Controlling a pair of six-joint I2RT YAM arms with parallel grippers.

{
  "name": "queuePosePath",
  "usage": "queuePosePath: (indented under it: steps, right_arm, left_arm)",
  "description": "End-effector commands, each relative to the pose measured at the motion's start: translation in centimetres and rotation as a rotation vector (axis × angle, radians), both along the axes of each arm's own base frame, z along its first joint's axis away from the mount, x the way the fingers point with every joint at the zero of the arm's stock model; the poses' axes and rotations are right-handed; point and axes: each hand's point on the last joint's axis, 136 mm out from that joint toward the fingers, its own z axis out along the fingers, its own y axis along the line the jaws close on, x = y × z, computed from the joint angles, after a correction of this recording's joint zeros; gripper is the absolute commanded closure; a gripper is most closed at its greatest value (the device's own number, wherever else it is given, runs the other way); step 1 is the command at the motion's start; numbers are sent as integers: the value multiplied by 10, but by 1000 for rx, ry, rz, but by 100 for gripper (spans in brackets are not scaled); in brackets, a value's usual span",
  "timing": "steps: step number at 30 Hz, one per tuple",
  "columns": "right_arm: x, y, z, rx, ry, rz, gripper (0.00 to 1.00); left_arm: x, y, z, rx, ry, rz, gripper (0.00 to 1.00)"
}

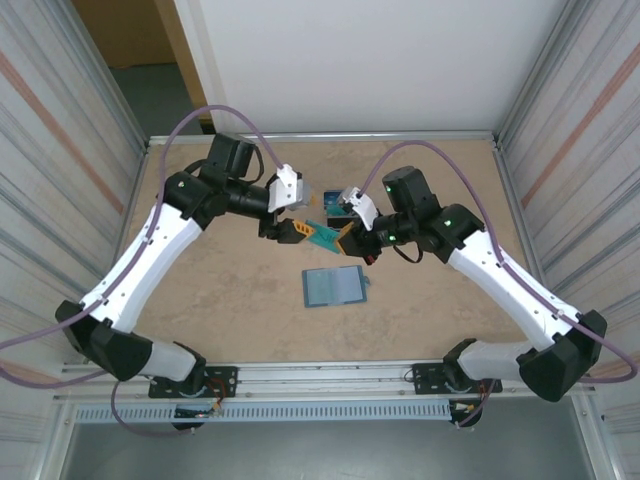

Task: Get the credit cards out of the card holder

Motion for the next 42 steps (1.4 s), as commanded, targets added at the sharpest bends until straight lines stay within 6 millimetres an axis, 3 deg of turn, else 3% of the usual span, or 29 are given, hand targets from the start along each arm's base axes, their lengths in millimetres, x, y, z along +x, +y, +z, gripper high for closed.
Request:
queuePosePath:
  steps: [1, 6, 12, 14, 17, 19, 20, 24, 27, 29, 33, 42]
  right_arm:
    - [-7, 1, 7, -5, -19, 63, 100]
    - [-12, 1, 9, -5, -22, 95, 100]
    - [-14, 1, 8, -23, -14, 113, 100]
    - [-14, 1, 7, -28, -14, 117, 100]
    - [-11, 0, 3, -41, -17, 106, 100]
    - [-9, -1, 1, -48, -13, 90, 100]
    - [-7, -3, 0, -50, -13, 77, 94]
    - [7, -15, -3, -26, -1, -27, 48]
    - [15, -30, -4, 12, 20, -118, 25]
    - [20, -39, -2, 35, 17, -181, 1]
    - [27, -59, 0, 61, -8, -326, 1]
    - [48, -108, 21, 122, -117, -688, 1]
  left_arm:
    - [-24, 3, -1, 20, 14, -116, 39]
    - [-20, -3, -16, 81, 22, -112, 54]
    - [-12, -13, -39, 173, 76, -108, 64]
    - [-10, -16, -46, 212, 77, -109, 72]
    - [-12, -21, -52, 242, 87, -130, 98]
    - [-12, -23, -53, 239, 95, -135, 100]
    - [-11, -23, -54, 240, 96, -135, 100]
    - [4, -25, -64, 251, 64, -89, 100]
    - [28, -27, -69, 222, 26, -10, 100]
    - [52, -28, -68, 167, -8, 63, 100]
    - [95, -33, -70, 64, -75, 149, 100]
    - [152, -58, -116, 51, 43, 133, 100]
